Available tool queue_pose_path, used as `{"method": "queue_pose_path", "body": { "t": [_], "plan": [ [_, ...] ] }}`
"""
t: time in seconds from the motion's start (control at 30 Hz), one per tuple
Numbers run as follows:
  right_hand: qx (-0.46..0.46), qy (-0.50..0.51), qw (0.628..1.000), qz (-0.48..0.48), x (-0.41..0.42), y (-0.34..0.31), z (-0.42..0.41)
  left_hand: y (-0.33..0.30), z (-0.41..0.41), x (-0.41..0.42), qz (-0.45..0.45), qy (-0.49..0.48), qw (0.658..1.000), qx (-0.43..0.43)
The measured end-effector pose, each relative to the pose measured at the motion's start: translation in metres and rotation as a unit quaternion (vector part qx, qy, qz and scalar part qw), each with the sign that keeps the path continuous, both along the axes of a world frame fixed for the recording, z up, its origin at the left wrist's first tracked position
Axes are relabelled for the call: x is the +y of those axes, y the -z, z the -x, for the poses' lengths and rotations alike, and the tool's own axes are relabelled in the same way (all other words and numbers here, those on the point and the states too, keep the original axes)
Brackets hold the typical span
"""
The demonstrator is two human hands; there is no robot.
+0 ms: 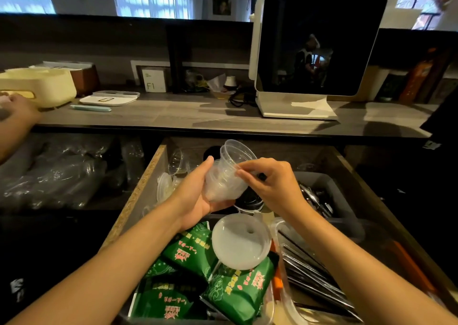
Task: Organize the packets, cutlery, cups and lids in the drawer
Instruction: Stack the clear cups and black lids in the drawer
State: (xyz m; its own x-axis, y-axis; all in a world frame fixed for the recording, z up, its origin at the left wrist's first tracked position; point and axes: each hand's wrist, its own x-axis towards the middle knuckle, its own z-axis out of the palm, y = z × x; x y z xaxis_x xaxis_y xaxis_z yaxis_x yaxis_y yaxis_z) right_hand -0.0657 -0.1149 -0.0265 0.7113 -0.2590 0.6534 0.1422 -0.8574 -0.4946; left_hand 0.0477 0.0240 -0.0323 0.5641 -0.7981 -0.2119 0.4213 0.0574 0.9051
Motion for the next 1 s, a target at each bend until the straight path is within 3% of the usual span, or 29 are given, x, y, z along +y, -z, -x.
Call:
{"method": "queue_pose_path", "body": {
  "t": [0.2, 0.5, 0.57, 0.67, 0.73, 0.8, 0.93, 1.0],
  "plan": [
    [0.062, -0.081, 0.994, 0.034, 0.004, 0.003, -0.006, 0.002, -0.004, 0.001, 0.017, 0.026, 1.000, 0.001],
    [0.135, -0.116, 0.980, 0.087, -0.005, -0.001, -0.004, 0.002, 0.002, 0.001, 0.002, -0.003, 0.999, -0.033],
    [0.108, -0.103, 0.989, -0.003, -0.001, -0.002, -0.001, 0.002, 0.001, 0.001, 0.008, -0.017, 0.999, -0.036],
    [-0.045, -0.031, 0.979, -0.195, 0.006, -0.008, -0.002, -0.002, 0.000, 0.002, 0.025, -0.006, 0.999, -0.043],
    [-0.058, 0.008, 0.951, -0.303, 0.011, -0.014, -0.007, -0.004, 0.002, 0.002, 0.042, 0.017, 0.998, -0.050],
    [-0.006, 0.025, 0.923, -0.384, 0.017, -0.011, -0.011, -0.004, 0.006, 0.003, 0.061, 0.040, 0.995, -0.063],
    [0.037, -0.043, 0.808, -0.587, 0.026, -0.006, -0.010, 0.001, 0.010, 0.002, 0.095, 0.067, 0.988, -0.101],
    [0.032, -0.075, 0.779, -0.621, 0.029, -0.007, -0.006, 0.002, 0.010, 0.002, 0.098, 0.068, 0.984, -0.132]
  ]
}}
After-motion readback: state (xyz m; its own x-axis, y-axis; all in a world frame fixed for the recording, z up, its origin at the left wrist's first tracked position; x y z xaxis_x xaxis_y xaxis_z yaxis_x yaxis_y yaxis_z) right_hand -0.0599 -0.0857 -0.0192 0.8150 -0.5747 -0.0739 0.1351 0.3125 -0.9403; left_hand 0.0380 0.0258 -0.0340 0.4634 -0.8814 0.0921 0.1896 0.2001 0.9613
